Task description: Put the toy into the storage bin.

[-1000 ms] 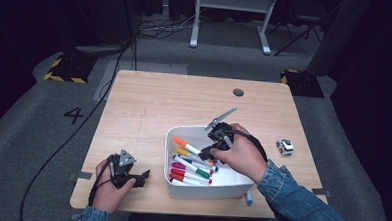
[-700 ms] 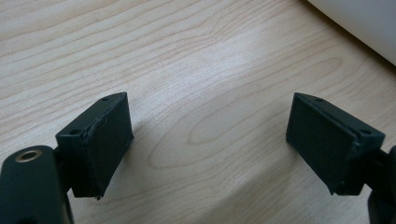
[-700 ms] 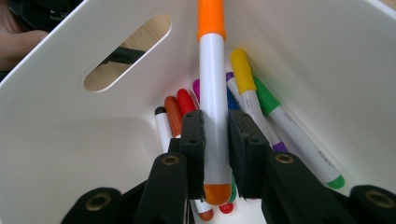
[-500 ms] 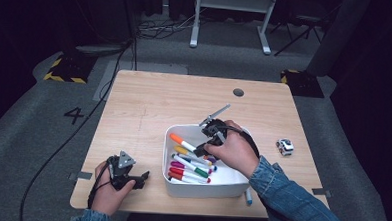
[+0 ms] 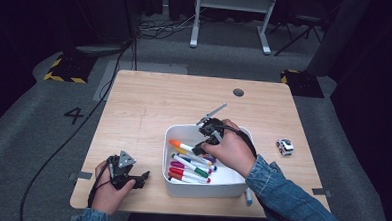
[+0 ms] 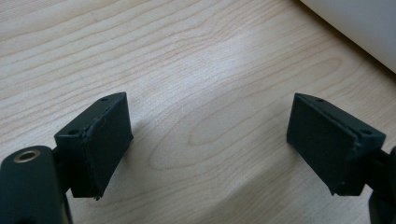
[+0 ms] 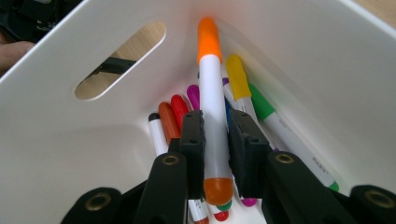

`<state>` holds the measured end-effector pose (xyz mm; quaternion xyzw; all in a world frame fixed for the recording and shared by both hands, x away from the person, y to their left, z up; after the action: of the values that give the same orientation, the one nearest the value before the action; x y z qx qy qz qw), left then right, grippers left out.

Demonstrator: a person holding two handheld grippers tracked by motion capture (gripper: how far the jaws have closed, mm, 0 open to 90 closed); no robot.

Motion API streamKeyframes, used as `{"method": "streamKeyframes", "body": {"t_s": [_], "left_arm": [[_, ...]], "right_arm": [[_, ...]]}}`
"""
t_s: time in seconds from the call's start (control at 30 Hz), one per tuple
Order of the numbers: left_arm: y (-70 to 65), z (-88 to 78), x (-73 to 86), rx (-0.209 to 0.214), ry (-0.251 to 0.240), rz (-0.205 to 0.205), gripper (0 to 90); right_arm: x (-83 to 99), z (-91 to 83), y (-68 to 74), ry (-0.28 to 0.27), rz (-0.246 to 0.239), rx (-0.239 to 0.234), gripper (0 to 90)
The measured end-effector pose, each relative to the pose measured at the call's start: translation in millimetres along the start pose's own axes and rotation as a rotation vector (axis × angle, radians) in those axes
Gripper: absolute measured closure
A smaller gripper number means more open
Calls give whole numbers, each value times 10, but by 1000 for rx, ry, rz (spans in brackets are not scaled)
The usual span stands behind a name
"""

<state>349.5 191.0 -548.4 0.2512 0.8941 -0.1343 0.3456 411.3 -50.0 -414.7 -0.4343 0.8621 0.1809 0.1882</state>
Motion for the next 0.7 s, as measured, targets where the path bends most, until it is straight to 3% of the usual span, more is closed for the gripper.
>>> {"method": "streamKeyframes", "body": {"t_s": [0.23, 0.7], "left_arm": [[0, 1, 0, 1, 0, 0, 142], [-1, 2, 1, 2, 0, 0, 142]], "right_arm": [[-84, 66, 32, -23, -29, 11, 765], [-48, 323, 4, 34, -43, 48, 764]]}}
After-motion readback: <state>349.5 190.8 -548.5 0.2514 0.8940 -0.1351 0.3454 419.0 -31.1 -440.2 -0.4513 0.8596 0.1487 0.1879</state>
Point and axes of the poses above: each handheld gripper's, and its own axes: z roughly forward along the jaws, x roughly out of its underside, y roughly to its left, the point moved 6 cm from there along z, roughly forward along the jaws, and after that the axes turned 3 degrees about x, right-handed, at the moved point
